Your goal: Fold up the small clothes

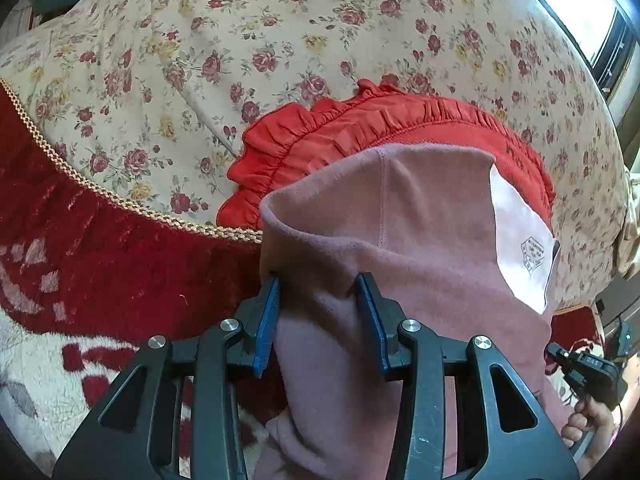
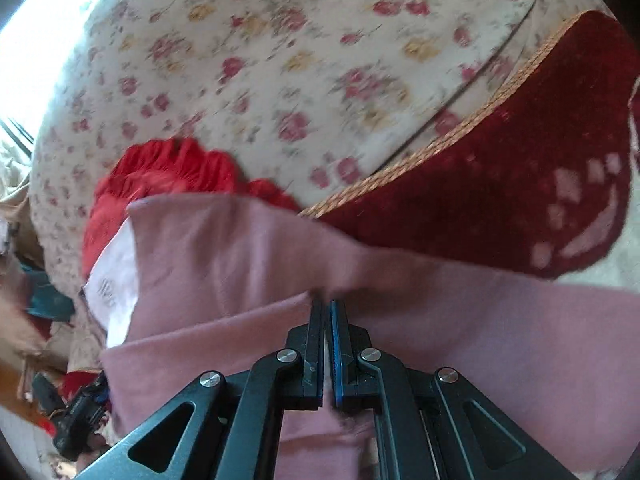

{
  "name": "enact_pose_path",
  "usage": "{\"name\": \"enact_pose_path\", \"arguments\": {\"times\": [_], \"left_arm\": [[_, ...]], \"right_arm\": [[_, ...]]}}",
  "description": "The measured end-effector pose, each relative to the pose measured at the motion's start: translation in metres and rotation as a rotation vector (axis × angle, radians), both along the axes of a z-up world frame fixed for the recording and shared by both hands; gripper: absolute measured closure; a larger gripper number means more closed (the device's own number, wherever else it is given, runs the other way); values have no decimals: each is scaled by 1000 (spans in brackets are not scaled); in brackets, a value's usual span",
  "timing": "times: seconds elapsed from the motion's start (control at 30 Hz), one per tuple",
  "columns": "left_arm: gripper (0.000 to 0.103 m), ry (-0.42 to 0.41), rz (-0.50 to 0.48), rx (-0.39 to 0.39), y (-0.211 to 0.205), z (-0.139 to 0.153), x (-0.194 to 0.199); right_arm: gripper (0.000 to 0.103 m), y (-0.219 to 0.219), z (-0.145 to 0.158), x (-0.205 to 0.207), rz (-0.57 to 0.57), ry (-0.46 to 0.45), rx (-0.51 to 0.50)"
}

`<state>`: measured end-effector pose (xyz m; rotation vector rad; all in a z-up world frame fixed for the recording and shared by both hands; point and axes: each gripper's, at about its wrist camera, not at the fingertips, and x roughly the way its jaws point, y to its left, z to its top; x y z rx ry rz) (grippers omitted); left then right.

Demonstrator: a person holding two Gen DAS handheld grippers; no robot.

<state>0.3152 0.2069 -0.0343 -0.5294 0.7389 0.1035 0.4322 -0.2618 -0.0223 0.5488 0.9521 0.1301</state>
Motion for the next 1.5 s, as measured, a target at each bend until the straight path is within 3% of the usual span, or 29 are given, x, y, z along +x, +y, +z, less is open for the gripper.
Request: {"name": "enact_pose_path", "arguments": {"times": [0.1, 0.23, 0.4, 0.5, 0.6, 0.67, 0.73, 0.8, 0.9, 1.0, 1.07, 1.17, 1.33, 1.5], "left_arm": [[64, 1, 12, 33, 1, 3, -1], [64, 5, 43, 79, 3, 8, -7], [64, -50, 18, 118, -20, 39, -43], [63, 2, -9, 130, -43, 29, -59], [58, 139, 5, 106, -51, -8, -52], [42, 142, 31, 132, -50, -13, -49], [41, 139, 24, 120, -48, -13, -49], [41, 136, 18, 98, -44, -12, -51], [42, 123, 5, 128, -49, -5, -57], [42, 64, -42, 144, -66, 12, -72], [42, 9, -92, 160, -83, 24, -88], [41, -11, -176, 149, -103, 29, -102], [40, 27, -218, 120, -113, 22, -97], [40, 71, -204, 83, -110, 13, -90]], "right_arm": [[101, -5, 17, -13, -1, -47, -50], [101, 32, 35, -43, 175, -112, -132], [101, 65, -5, -41, 227, 15, -301], [101, 66, -26, -35, 215, 45, -267], [101, 62, -30, -36, 175, 36, -223], [101, 59, -32, -37, 173, 42, -200], [101, 55, -32, -37, 182, 80, -173], [100, 44, -19, -47, 164, 87, -156], [100, 27, 16, -83, 107, -10, -222], [94, 2, 41, -128, 85, -24, -360], [89, -18, 46, -155, 60, -32, -448], [80, -66, 48, -186, -3, -40, -550], [76, -152, 55, -240, -163, -50, -572], [76, -214, 30, -257, -220, 16, -556]]}}
